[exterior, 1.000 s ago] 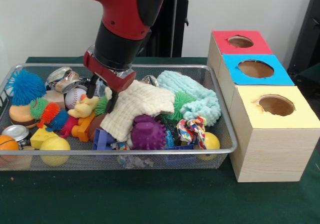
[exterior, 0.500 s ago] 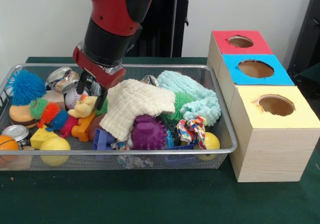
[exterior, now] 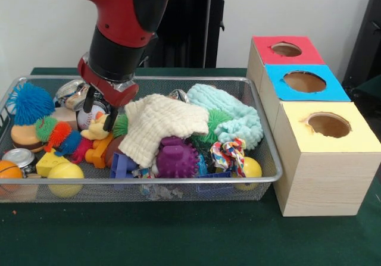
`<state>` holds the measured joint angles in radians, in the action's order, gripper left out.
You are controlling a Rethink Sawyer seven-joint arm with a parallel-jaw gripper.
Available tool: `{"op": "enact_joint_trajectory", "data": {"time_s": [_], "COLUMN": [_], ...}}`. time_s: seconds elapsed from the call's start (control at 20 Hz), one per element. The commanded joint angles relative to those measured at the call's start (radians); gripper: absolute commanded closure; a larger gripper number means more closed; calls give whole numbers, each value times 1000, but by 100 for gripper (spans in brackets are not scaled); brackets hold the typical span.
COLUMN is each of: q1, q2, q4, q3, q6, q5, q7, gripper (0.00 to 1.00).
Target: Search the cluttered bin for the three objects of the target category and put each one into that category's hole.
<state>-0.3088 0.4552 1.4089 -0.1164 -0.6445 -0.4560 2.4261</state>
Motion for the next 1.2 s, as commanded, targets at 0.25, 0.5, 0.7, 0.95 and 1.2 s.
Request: {"op": "enact_joint_trajectory", "data": {"time_s": [0.25,0.5,0.7,0.95,1.2], "q1": [-39,-51,-34,-20,-22], "q2": [-105,-86,-54,-47,-45], "q4": [55,78,105,94,83], "q3": [72,97,103,102,111], "q6": [85,47,11,-25,-53], "q5": [-7,20,38,39,44], "q7": [-3,-30,-25,-39,-61], "gripper": [0,0,0,0,100]}}
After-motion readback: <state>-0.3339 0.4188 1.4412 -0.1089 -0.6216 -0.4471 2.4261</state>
